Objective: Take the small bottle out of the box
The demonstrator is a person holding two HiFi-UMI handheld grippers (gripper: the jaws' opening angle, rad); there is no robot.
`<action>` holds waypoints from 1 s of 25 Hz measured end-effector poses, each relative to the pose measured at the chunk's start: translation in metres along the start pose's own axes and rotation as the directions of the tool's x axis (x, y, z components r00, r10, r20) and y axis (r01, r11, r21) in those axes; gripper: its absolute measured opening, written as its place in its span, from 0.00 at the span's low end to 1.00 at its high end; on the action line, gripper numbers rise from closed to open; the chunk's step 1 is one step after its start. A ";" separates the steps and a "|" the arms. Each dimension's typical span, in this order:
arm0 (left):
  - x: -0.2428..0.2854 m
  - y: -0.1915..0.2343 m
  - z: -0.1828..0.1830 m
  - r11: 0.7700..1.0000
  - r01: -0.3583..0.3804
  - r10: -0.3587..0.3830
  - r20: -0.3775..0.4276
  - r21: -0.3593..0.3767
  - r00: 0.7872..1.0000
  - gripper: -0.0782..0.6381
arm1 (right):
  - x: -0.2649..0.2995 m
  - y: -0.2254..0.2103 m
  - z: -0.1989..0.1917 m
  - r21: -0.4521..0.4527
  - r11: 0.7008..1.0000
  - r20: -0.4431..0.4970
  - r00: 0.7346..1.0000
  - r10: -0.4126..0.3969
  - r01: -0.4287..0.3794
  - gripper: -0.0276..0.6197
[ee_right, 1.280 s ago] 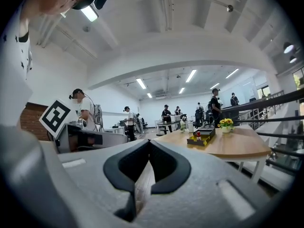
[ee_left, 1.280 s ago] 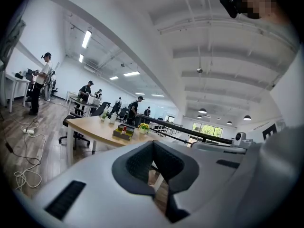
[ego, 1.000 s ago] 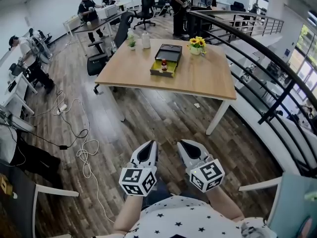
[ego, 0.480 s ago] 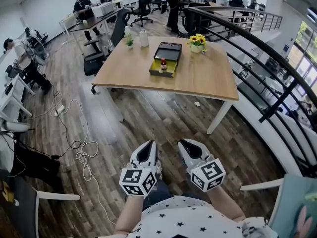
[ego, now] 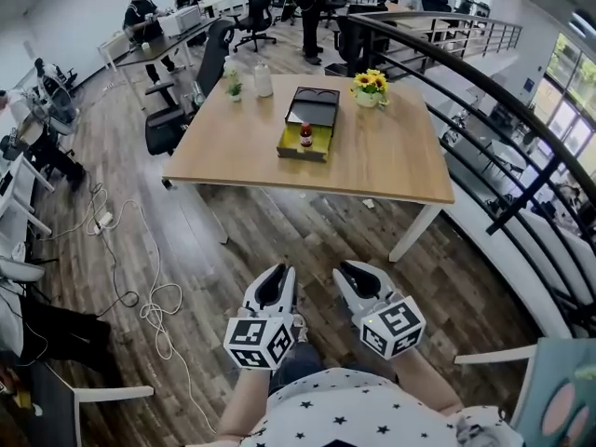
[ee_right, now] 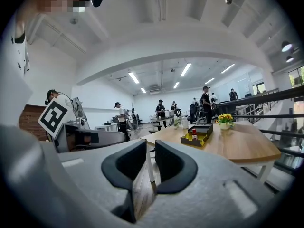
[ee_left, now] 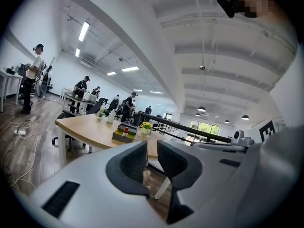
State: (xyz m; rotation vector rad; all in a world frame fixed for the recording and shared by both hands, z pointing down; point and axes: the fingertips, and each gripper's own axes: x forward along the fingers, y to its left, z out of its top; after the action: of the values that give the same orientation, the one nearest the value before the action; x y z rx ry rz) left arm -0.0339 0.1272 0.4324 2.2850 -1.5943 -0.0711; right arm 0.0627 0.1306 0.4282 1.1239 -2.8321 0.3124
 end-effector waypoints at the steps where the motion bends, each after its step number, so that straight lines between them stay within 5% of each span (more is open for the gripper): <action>1: 0.007 0.006 0.005 1.000 0.006 -0.006 -0.001 0.002 1.000 0.20 | 0.009 -0.004 0.003 0.003 1.000 -0.001 1.000 -0.002 0.002 0.11; 13: 0.081 0.082 0.056 0.998 0.053 -0.052 -0.033 0.040 0.998 0.28 | 0.119 -0.037 0.035 0.018 1.000 -0.017 1.000 -0.024 0.024 0.26; 25: 0.150 0.142 0.088 0.995 0.091 -0.089 -0.043 0.046 0.995 0.32 | 0.201 -0.073 0.050 0.027 0.998 -0.017 0.998 -0.063 0.063 0.28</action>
State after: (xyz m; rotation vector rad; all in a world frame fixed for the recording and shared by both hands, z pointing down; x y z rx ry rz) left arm -0.1281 -0.0761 0.4185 2.3791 -1.4876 -0.0080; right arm -0.0339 -0.0663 0.4211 1.2076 -2.7796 0.3554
